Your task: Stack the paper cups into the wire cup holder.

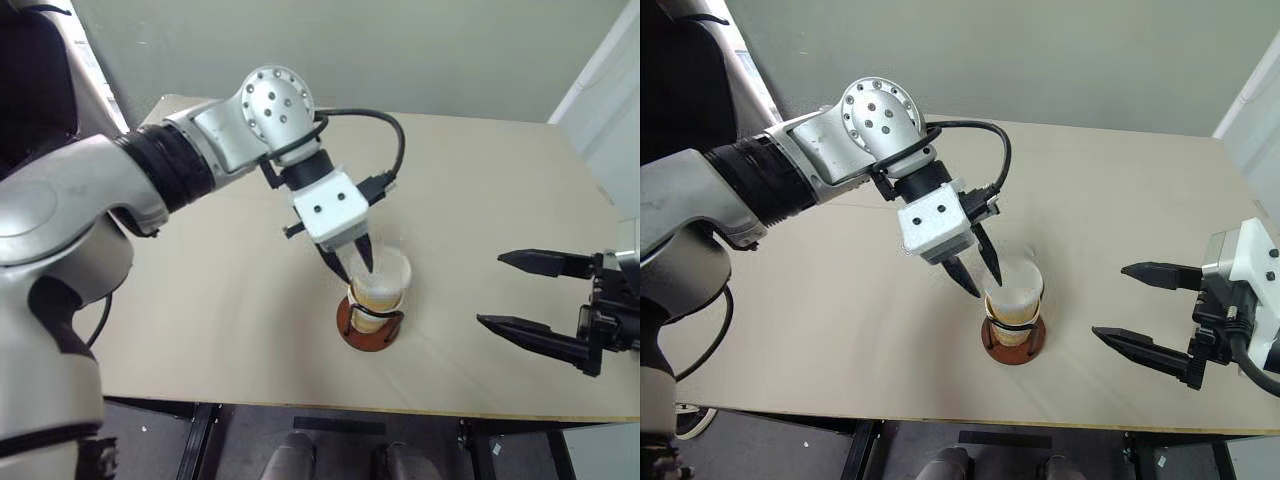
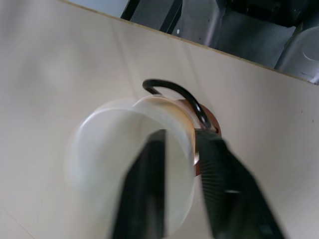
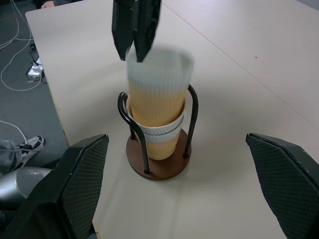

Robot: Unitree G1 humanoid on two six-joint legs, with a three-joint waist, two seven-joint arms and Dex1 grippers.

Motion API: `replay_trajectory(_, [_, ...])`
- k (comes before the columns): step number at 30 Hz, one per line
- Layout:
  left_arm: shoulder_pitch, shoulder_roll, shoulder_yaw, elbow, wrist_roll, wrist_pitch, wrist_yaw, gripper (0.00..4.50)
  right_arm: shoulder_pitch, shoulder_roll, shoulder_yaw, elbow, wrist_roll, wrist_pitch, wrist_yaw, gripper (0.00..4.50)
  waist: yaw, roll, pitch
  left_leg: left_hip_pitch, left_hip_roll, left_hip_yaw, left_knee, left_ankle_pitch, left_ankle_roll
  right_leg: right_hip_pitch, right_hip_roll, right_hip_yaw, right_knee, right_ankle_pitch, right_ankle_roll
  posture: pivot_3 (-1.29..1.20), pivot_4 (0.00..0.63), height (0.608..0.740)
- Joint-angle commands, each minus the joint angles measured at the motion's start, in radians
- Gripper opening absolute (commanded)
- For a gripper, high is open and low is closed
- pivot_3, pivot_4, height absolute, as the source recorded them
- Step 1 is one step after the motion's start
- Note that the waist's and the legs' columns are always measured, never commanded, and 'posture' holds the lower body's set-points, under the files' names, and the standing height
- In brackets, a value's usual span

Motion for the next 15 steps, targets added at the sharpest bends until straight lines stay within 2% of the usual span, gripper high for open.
replay_trajectory(1, [0.002, -0.005, 0.046, 0.014, -0.001, -0.008, -0.029, 2.72, -0.006, -0.006, -0.030, -0.003, 0.009, -0.021, -0.006, 4.50, 0.000, 0.000, 0.000, 0.000, 0.000, 0.000, 0.000, 0.000, 0.000, 0.000, 0.000, 0.000, 0.000, 0.000, 0.000, 0.00, 0.150, 0.740])
replay_trajectory(6, [0.064, -0.032, 0.194, 0.069, 0.006, 0.096, -0.029, 4.46, -0.027, -0.020, 0.026, 0.019, -0.014, -0.040, 0.018, 4.50, 0.002, 0.000, 0.000, -0.001, 0.000, 0.000, 0.003, 0.000, 0.000, 0.000, 0.000, 0.000, 0.001, 0.001, 0.001, 0.00, 0.150, 0.740])
replay_trajectory(10, [0.207, -0.055, 0.484, 0.259, 0.047, 0.319, -0.011, 4.49, -0.016, -0.030, 0.109, 0.067, -0.112, -0.061, 0.055, 4.50, 0.002, 0.001, -0.001, -0.001, 0.000, 0.001, 0.005, 0.000, 0.000, 0.000, 0.000, 0.000, 0.003, 0.001, 0.002, 0.00, 0.150, 0.740])
replay_trajectory(12, [0.309, -0.007, 0.591, 0.305, 0.120, 0.388, 0.026, 4.49, 0.004, -0.015, 0.127, 0.112, -0.155, -0.068, 0.083, 4.50, -0.002, 0.003, -0.002, 0.000, 0.000, 0.002, 0.005, 0.000, 0.000, 0.000, 0.000, 0.000, 0.004, 0.001, 0.002, 0.00, 0.150, 0.740])
replay_trajectory(15, [0.473, 0.107, 0.720, 0.236, 0.204, 0.503, 0.049, 4.49, 0.064, -0.012, 0.106, 0.174, -0.237, -0.088, 0.164, 4.50, -0.015, 0.005, -0.003, 0.005, 0.000, 0.006, 0.004, 0.000, 0.000, -0.001, 0.002, 0.007, 0.008, -0.001, 0.004, 0.00, 0.150, 0.740])
